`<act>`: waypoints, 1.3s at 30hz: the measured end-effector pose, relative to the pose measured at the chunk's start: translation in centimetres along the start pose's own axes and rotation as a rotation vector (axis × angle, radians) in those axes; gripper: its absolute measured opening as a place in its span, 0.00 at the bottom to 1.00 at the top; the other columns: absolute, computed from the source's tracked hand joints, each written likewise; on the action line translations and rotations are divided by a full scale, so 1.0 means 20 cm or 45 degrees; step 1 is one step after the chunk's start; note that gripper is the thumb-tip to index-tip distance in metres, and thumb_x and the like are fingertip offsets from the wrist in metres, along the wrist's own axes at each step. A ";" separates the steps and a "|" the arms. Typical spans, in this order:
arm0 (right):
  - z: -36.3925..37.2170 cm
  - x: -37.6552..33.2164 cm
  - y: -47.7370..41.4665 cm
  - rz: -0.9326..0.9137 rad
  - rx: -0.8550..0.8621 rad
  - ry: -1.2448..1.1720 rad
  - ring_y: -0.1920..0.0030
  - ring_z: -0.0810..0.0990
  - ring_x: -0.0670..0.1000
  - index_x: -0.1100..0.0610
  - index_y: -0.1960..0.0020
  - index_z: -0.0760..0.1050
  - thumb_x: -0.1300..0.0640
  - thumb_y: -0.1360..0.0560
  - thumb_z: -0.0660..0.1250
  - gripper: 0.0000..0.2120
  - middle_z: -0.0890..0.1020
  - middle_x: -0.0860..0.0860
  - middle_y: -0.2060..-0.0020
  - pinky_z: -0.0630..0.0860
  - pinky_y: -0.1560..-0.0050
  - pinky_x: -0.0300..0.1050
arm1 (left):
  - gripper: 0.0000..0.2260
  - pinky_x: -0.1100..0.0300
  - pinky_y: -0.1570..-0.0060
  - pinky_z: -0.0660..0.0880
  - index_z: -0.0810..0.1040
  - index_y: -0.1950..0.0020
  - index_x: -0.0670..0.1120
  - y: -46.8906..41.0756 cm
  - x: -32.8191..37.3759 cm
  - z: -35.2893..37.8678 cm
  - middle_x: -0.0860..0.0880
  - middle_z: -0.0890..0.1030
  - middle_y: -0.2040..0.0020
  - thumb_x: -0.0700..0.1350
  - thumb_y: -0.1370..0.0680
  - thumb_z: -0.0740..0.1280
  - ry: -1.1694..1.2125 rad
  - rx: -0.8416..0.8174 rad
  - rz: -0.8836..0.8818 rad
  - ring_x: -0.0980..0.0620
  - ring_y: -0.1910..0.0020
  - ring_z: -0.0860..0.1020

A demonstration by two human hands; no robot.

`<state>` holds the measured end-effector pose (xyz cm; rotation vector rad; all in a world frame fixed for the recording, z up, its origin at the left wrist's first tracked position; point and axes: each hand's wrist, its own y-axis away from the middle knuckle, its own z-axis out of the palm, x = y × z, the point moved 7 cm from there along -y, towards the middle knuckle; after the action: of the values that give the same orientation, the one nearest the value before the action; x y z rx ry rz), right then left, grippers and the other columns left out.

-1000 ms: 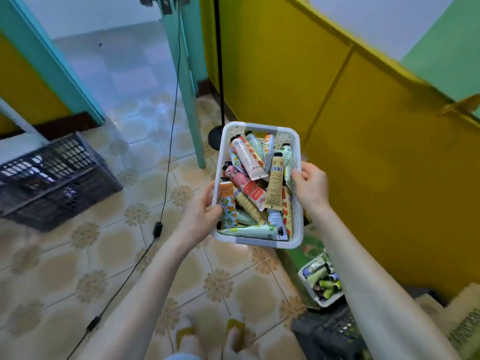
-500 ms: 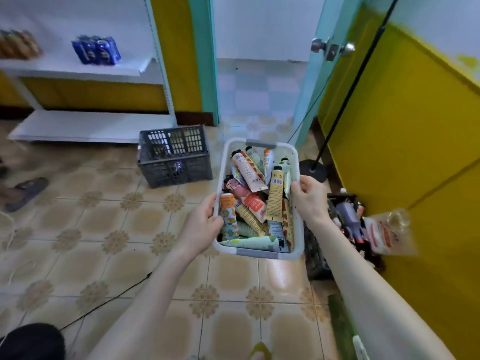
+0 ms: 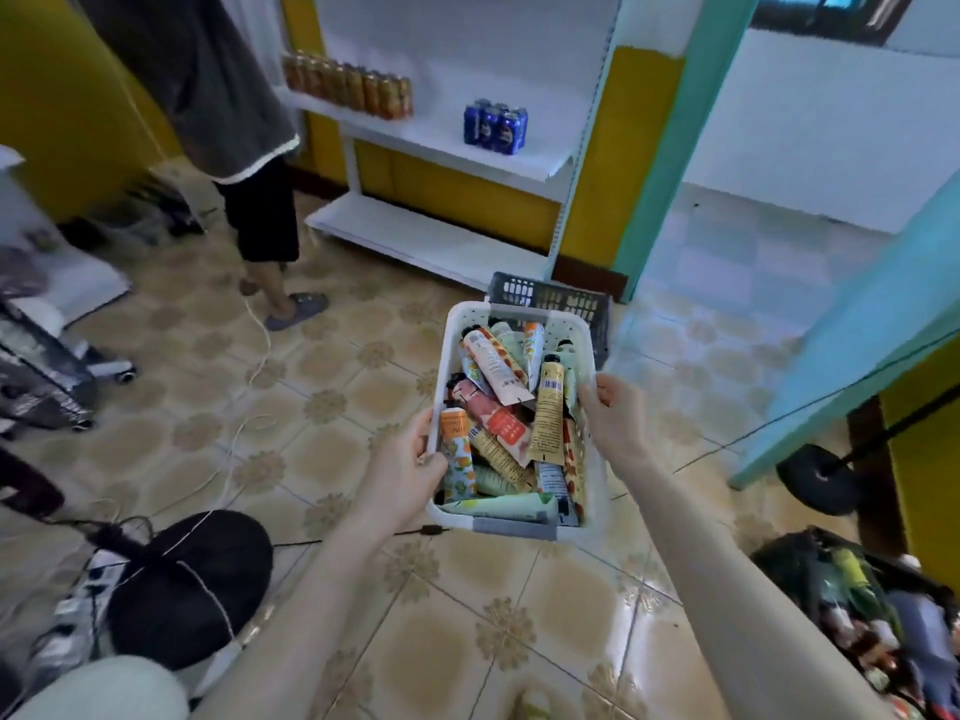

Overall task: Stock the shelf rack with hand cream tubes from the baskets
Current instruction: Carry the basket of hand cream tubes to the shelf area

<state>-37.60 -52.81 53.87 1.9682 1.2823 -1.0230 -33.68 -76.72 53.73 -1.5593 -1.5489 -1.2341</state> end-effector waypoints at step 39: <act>2.42 -1.76 -0.99 -0.799 -0.901 0.210 0.55 0.79 0.60 0.68 0.51 0.75 0.60 0.22 0.59 0.12 0.81 0.60 0.57 0.76 0.53 0.57 | 0.19 0.62 0.65 0.71 0.70 0.36 0.51 -0.94 -0.55 -1.80 0.46 0.81 0.49 0.34 0.23 0.60 0.208 1.083 -0.485 0.49 0.54 0.79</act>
<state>-78.68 -100.66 56.02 1.1430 2.0734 -0.5280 -57.55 -111.40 54.01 -0.6243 -1.9470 -0.6788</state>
